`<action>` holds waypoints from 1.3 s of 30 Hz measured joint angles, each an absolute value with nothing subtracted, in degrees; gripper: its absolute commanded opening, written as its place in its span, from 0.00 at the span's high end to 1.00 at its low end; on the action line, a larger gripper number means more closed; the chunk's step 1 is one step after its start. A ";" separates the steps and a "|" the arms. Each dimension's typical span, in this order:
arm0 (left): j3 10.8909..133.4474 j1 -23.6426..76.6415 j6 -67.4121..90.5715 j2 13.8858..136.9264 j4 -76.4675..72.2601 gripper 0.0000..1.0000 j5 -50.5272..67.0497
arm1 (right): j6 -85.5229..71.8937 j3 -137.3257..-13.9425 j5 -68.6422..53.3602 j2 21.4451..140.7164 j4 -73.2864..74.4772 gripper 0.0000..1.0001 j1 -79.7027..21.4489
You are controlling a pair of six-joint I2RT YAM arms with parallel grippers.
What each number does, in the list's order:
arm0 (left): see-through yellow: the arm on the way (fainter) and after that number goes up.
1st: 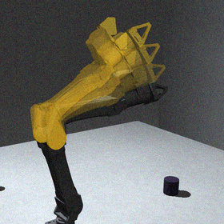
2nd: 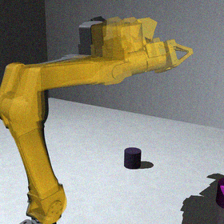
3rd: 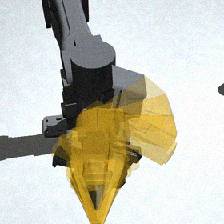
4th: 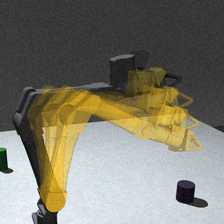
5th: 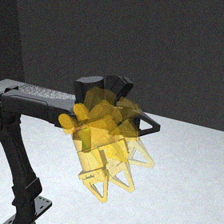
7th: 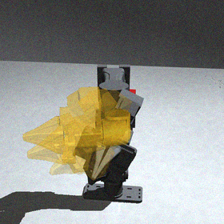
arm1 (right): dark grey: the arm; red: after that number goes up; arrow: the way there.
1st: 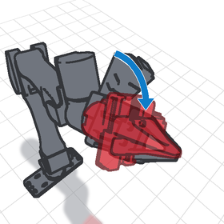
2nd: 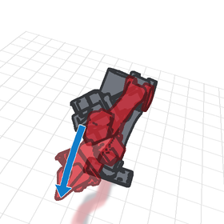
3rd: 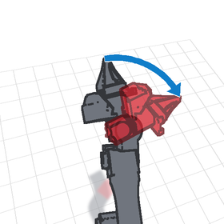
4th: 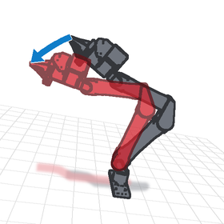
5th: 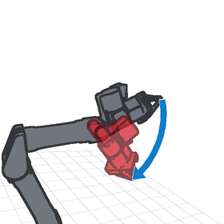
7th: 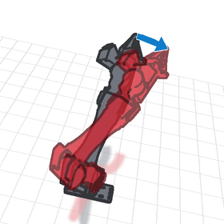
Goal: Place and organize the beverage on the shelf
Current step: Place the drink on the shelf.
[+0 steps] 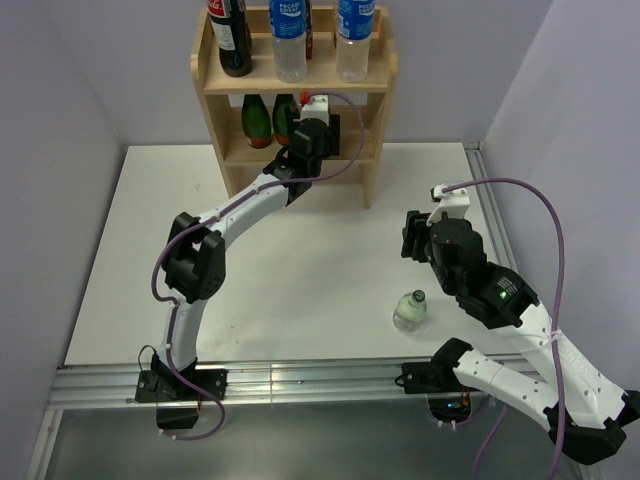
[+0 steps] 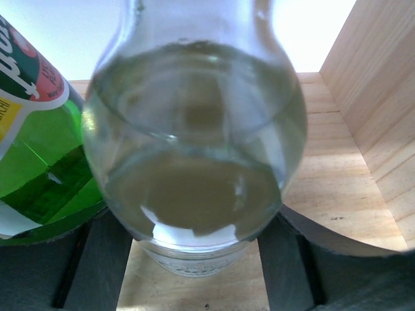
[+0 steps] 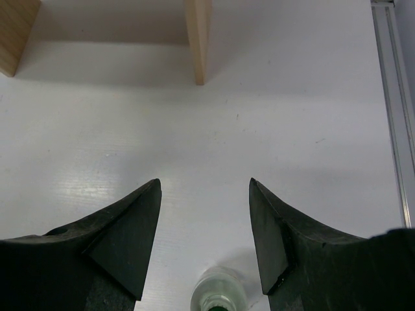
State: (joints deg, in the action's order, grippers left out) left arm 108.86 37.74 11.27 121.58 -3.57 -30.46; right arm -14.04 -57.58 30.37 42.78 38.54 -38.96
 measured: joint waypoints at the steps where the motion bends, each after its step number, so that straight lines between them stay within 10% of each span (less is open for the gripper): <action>1: 108.79 37.69 11.18 121.56 -3.60 0.21 -30.26 | -14.02 -57.58 30.33 42.78 38.54 0.36 -38.96; 39: 99.00 35.24 14.50 116.05 -5.30 0.03 -25.80 | -14.02 -57.06 28.93 42.50 38.33 0.36 -38.96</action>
State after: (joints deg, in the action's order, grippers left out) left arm 99.00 35.24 14.50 116.05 -5.30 -25.80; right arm -14.02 -57.06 28.93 42.50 38.33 -38.96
